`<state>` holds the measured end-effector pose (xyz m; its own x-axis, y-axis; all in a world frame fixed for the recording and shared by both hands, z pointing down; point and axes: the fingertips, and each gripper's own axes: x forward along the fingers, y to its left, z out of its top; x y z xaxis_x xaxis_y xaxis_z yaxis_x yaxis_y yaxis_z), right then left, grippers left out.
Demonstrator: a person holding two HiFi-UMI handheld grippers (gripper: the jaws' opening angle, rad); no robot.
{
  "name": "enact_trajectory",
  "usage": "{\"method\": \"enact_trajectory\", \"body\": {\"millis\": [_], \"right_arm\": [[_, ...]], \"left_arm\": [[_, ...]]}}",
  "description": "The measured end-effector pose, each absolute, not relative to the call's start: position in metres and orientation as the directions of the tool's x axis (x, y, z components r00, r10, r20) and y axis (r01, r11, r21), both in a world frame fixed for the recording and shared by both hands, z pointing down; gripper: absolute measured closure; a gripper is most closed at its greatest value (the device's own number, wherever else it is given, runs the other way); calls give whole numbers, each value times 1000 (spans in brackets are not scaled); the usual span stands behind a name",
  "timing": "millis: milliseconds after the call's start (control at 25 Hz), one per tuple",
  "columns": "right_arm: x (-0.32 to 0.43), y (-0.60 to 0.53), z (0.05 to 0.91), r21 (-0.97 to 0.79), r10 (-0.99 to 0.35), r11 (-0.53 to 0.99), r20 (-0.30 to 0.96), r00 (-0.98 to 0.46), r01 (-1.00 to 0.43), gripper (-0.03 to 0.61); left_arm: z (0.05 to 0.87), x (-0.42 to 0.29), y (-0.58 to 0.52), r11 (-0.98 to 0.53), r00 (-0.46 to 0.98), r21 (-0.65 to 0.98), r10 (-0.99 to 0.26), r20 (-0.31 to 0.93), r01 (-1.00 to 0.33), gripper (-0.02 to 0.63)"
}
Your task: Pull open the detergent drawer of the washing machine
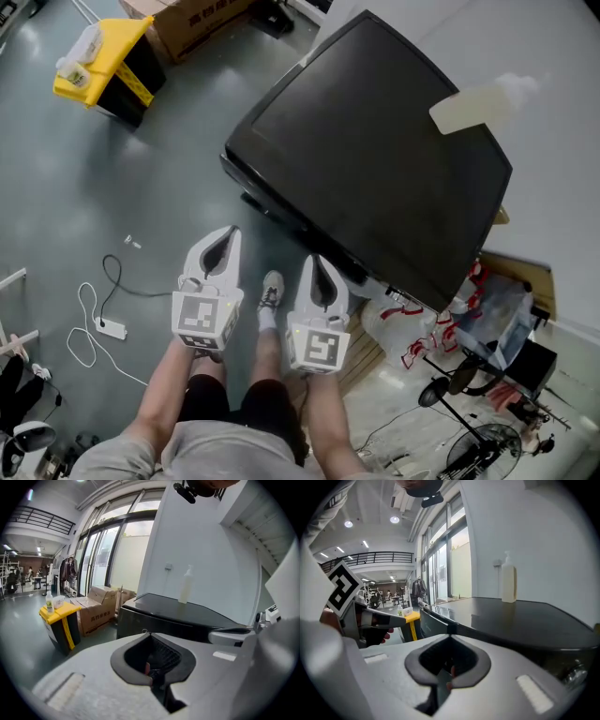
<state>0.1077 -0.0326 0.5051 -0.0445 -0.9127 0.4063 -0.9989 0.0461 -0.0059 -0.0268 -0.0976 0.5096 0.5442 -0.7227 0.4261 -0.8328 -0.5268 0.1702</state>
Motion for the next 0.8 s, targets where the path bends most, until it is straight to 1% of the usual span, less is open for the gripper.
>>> {"method": "enact_trajectory", "body": {"millis": [240,320,400,480,600,640,680,800], "right_arm": [[120,-28,536,-5,-902,4,432,-6,-1000,574],[122,-28,542,5,-898,-2,441,4,-1000,574],[124,-27,546,7,-896,-11,445,13,-1000,574],[123,-26,550,1,-894,-18,447,17,-1000,574],[121,-25,555,1,-889,-15,458,13,-1000,574],[121,-25,557,5,-886,-11,463,12,-1000,574],[121,-25,558,9,-884,-9,467,12,-1000,574],[124,-24,562,15,-877,-8,481,14,-1000,574]], "left_arm": [[544,-16,-108,-541,558,175,-707,436,-822,604],[552,-13,-111,-538,569,207,-694,441,-817,603],[559,-9,-113,-519,606,313,-667,434,-795,604],[567,-8,-115,-473,651,460,-647,398,-752,603],[576,-10,-124,-386,677,623,-656,333,-680,601],[576,-9,-127,-373,682,653,-662,311,-659,568],[576,-7,-130,-365,689,680,-666,287,-636,506],[572,0,-135,-329,711,771,-669,217,-545,444]]}}
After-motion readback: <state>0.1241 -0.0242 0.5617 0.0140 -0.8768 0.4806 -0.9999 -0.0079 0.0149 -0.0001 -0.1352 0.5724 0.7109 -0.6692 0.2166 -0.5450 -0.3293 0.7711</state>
